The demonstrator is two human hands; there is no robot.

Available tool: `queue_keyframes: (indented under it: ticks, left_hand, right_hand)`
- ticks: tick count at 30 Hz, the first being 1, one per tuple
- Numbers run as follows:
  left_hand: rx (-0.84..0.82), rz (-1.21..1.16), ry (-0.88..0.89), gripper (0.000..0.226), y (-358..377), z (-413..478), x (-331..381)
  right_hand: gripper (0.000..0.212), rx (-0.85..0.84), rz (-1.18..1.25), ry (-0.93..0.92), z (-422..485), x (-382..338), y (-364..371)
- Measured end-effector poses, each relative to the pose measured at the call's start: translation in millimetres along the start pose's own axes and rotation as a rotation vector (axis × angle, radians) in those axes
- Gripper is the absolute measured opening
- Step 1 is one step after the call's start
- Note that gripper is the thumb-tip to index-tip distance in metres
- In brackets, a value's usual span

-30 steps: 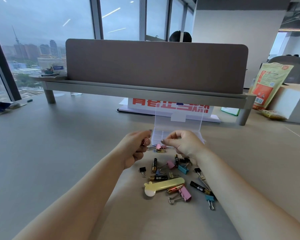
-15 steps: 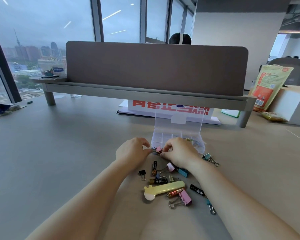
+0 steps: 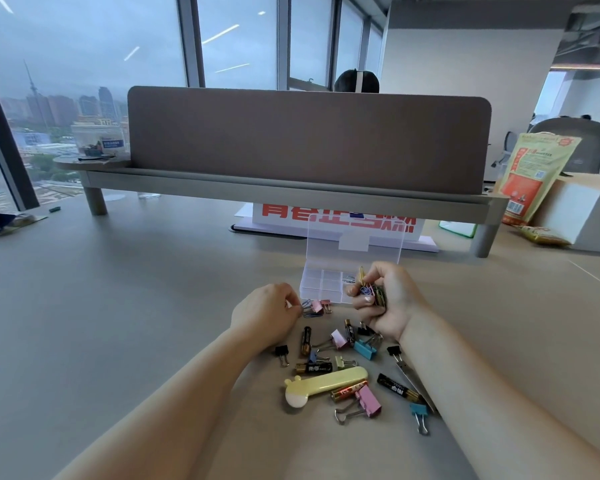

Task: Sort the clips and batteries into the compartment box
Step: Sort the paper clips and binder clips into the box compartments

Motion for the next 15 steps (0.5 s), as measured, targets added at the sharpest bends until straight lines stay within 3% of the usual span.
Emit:
queue_keyframes:
  ticks: [5,11,15]
  left_hand:
    - [-0.022,-0.049,-0.014,0.012,2.0,-0.4,-2.6]
    - [0.014,-0.186,-0.067,0.015,-1.1,-2.6,-5.9]
    - [0.010,-0.204,-0.072,0.013,-1.9,-3.6,-5.3]
  right_hand:
    - [0.009,0.011,0.003,-0.002,4.1,-1.6,-3.8]
    - [0.025,0.086,-0.061,-0.065,5.1,-3.7,-3.6]
    - [0.021,0.115,-0.173,-0.107,4.4,-5.5,-5.4]
Point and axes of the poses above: each hand's wrist, its own z-axis towards the middle knuckle, its own y-axis out of the palm, x = y × z, the point moved 7 cm from there along z, towards the middle knuckle, and after that the axes turned 13 degrees about y, right-handed, at the moved point
